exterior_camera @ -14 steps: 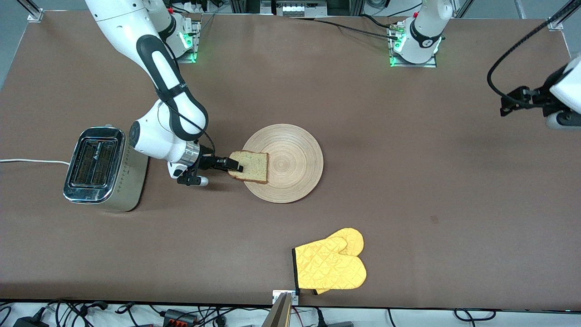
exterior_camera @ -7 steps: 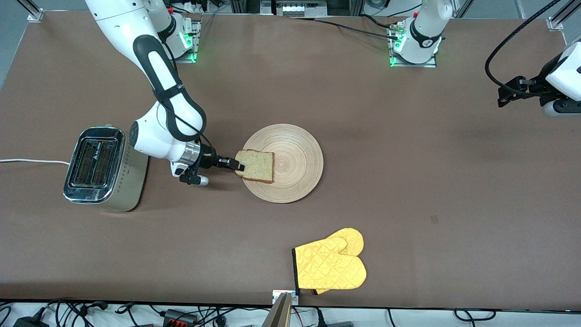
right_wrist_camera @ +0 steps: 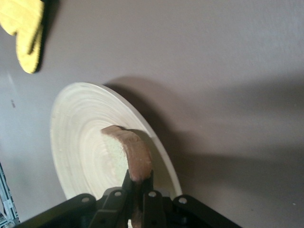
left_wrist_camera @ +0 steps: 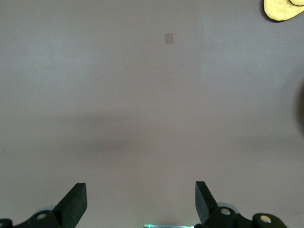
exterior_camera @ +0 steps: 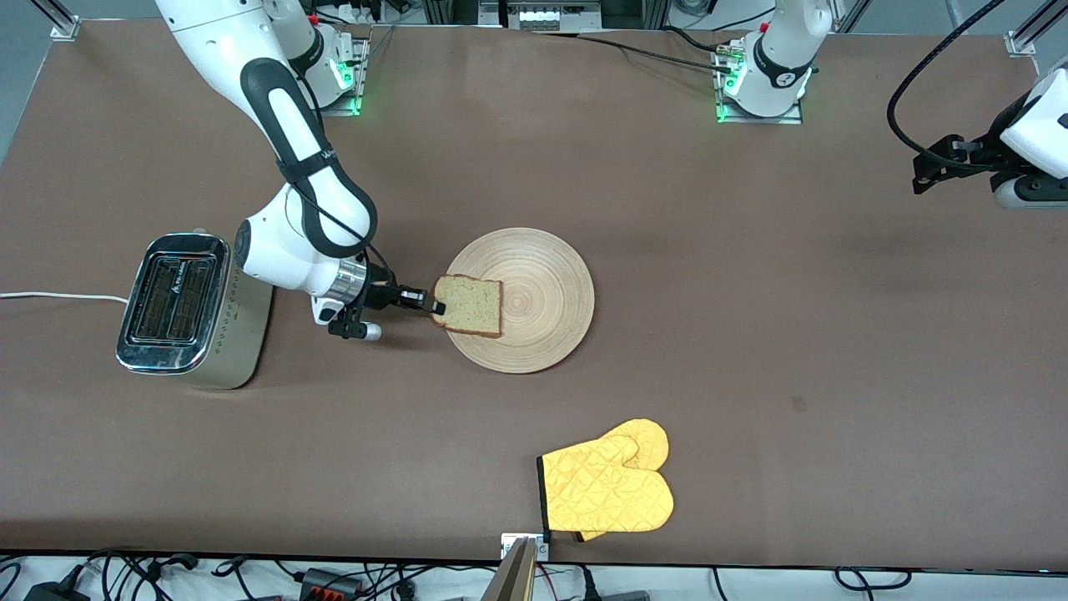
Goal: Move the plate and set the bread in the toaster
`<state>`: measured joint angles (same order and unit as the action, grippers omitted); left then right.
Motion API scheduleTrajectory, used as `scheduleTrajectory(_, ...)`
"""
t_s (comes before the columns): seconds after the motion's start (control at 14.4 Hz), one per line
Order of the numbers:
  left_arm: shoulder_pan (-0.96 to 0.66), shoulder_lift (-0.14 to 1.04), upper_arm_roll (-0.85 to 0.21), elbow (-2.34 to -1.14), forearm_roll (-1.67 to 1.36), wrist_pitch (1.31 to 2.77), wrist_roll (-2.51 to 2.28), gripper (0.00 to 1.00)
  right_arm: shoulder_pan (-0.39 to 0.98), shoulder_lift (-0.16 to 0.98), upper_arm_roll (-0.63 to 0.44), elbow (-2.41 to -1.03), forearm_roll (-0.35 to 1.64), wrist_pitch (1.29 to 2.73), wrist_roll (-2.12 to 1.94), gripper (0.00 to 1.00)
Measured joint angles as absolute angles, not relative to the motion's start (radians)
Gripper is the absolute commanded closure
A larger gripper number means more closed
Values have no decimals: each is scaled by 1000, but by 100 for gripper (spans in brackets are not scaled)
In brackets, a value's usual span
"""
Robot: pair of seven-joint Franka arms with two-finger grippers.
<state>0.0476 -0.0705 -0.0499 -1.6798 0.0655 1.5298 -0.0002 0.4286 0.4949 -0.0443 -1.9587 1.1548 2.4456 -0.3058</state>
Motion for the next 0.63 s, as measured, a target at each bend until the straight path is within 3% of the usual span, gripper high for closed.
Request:
scheduleTrajectory(0.35,36,-70,-58,-1679,65,1531,-1,0,420,409,-130,-1919,948,2357,-301,100)
scheduleTrajectory(0.63,35,-70,-58,-1679,66,1531,-1,0,415,384,-244,-1708,666,1982,-94,100)
